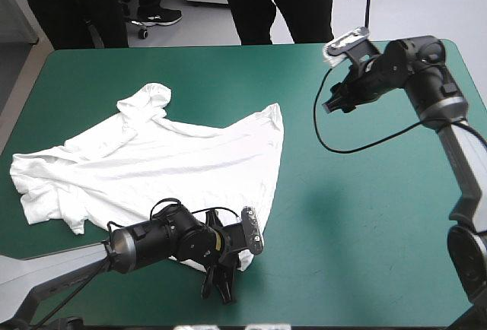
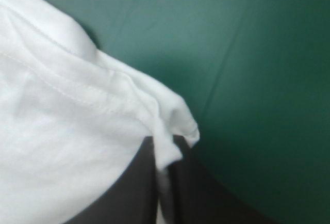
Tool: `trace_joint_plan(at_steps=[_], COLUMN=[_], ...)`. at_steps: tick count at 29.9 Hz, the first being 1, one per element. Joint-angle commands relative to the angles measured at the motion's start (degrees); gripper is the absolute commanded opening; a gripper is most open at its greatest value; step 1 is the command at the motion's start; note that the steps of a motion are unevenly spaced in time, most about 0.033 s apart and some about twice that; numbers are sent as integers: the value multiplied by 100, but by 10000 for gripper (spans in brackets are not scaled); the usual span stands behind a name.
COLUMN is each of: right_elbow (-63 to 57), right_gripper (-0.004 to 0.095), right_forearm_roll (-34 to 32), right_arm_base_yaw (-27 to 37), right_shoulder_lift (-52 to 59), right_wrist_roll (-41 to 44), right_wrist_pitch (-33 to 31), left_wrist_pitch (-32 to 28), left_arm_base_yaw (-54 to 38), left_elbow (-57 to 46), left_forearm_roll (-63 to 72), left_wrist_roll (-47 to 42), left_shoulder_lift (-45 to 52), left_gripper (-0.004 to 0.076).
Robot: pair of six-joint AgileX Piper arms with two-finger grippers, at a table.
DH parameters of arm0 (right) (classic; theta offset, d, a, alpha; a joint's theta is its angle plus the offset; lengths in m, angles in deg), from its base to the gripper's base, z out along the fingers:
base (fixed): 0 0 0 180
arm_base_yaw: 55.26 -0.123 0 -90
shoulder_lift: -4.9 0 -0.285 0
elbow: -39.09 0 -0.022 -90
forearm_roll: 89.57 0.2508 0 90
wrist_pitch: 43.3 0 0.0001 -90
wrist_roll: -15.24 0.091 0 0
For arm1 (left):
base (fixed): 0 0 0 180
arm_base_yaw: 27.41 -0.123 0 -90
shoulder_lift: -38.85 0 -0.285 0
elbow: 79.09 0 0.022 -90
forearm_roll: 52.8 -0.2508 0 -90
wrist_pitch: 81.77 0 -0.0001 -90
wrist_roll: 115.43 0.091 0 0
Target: Fold the cloth
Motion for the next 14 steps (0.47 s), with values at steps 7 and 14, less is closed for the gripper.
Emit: trace_joint_plan(at_steps=[7, 14], right_elbow=[1367, 1988], right_gripper=[577, 577], right_forearm_roll=[46, 363], right_arm_base_yaw=[-616, -697], right_shoulder_lift=[-1306, -2140], right_wrist_roll=[-179, -263], right_wrist_pitch=[380, 544], left_wrist_pitch=[229, 229], left_arm_base_yaw=[76, 76], left_elbow=[6, 6], left_forearm_roll=[792, 932], left_wrist_roll=[-98, -110], left_shoulder_lift=[-12, -12], left_gripper=[-17, -17])
